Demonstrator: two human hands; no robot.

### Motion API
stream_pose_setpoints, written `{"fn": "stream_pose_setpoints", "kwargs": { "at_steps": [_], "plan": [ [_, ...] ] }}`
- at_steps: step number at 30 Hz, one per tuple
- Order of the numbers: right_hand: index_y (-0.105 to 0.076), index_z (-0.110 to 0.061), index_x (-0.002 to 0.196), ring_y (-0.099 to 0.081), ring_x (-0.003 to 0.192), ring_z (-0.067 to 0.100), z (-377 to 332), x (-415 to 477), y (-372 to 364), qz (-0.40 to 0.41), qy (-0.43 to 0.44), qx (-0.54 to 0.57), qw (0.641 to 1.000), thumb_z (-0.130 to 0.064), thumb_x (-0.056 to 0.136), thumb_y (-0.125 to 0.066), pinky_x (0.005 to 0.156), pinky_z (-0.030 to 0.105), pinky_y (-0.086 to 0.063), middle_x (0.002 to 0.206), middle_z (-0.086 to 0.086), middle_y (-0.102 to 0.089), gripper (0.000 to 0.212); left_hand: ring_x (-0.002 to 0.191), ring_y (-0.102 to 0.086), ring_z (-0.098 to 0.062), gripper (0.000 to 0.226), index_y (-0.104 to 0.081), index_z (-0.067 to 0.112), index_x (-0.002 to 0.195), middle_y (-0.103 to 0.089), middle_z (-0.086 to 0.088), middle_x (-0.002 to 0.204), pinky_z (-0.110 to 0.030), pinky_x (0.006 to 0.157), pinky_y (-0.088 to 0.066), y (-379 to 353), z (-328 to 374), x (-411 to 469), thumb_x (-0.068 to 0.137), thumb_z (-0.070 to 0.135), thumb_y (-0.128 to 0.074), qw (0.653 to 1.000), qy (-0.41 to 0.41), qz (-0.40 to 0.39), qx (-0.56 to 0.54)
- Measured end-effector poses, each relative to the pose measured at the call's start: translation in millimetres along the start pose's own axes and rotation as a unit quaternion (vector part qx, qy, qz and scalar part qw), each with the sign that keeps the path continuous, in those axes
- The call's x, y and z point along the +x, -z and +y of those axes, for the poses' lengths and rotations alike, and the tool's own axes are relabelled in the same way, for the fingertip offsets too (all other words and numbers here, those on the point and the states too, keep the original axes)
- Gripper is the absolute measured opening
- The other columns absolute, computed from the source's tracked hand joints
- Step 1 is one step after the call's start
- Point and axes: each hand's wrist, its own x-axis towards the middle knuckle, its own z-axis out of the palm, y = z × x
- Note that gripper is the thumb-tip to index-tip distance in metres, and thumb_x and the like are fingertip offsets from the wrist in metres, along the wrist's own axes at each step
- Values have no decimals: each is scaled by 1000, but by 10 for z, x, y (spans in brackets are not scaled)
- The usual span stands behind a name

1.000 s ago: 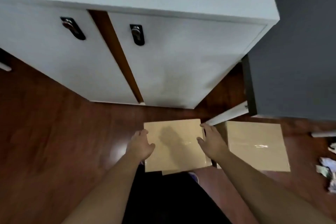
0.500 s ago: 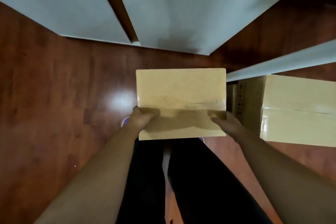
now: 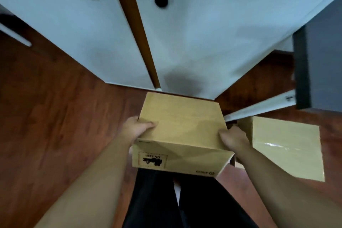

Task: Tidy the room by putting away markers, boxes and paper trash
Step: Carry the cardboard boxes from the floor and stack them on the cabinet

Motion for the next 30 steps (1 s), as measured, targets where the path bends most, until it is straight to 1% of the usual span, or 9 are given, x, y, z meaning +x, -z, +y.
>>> {"fn": "stream_pose_setpoints", "kwargs": {
  "at_steps": [5, 10, 14, 17, 19, 21, 24, 27, 30],
  "plan": [
    [-54, -10, 74, -64, 75, 30, -571, -1001, 715, 2, 117, -36, 992, -31, 91, -47, 66, 35, -55, 97, 18, -67, 27, 95, -65, -29, 73, -65, 3, 113, -67, -13, 113, -40, 87, -55, 813, 546, -1014, 60, 51, -81, 995, -27, 83, 37],
    [-59, -2, 83, -69, 71, 36, -1008, -1975, 1326, -17, 212, -33, 977, -33, 91, -58, 62, 41, -60, 84, 20, -65, 32, 78, -59, -24, 62, -57, 2, 117, -62, -12, 106, -32, 61, -48, 1493, 1069, -2025, 69, 33, -82, 989, -90, 117, 14],
    [-52, -5, 59, -59, 43, 21, -1305, -2787, 1964, 69, 327, -33, 942, -35, 82, -69, 37, 18, -45, 51, 10, -58, 42, 86, -57, -26, 82, -51, 6, 128, -58, -17, 122, -36, 72, -46, 2002, 1437, -2754, 63, 44, -83, 981, -113, 148, 61],
    [-53, -5, 59, -64, 46, 24, -1474, -3227, 2433, 110, 394, 7, 912, -33, 80, -70, 47, 24, -52, 51, 11, -61, 38, 98, -61, -31, 89, -54, 14, 128, -61, -16, 117, -42, 86, -52, 2261, 1734, -3142, 53, 55, -82, 973, -147, 164, 74],
    [-48, -8, 56, -65, 46, 25, -1578, -3427, 2730, 157, 424, 29, 891, -32, 79, -68, 52, 26, -51, 45, 8, -58, 39, 88, -65, -30, 78, -55, 12, 124, -66, -16, 105, -39, 73, -56, 2314, 1978, -3415, 61, 50, -81, 966, -184, 178, 41],
    [-44, -9, 55, -63, 45, 25, -1673, -3553, 2977, 196, 438, 69, 875, -30, 80, -65, 51, 24, -48, 45, 6, -56, 39, 75, -68, -29, 60, -55, 9, 119, -70, -18, 94, -36, 60, -57, 2303, 2204, -3606, 74, 42, -76, 960, -221, 170, -5],
    [-40, -10, 56, -55, 44, 20, -1751, -3563, 3253, 261, 432, 102, 857, -30, 82, -61, 45, 23, -36, 49, 4, -49, 39, 82, -70, -33, 73, -51, 5, 125, -68, -20, 105, -42, 66, -59, 2218, 2529, -3620, 68, 40, -81, 945, -266, 182, -50],
    [-44, -8, 64, -49, 57, 20, -1764, -3304, 3347, 292, 380, 137, 867, -33, 83, -60, 51, 27, -34, 59, 3, -45, 35, 83, -65, -30, 72, -50, -1, 123, -63, -18, 110, -35, 55, -54, 1931, 2788, -3489, 70, 36, -81, 927, -307, 201, -74],
    [-47, -8, 65, -48, 69, 25, -1719, -2899, 3316, 313, 334, 232, 858, -26, 82, -60, 54, 29, -34, 62, 4, -47, 27, 91, -57, -30, 61, -53, -2, 114, -58, -13, 105, -37, 76, -52, 1546, 2913, -3216, 74, 36, -79, 921, -316, 215, -71]
  ]
}}
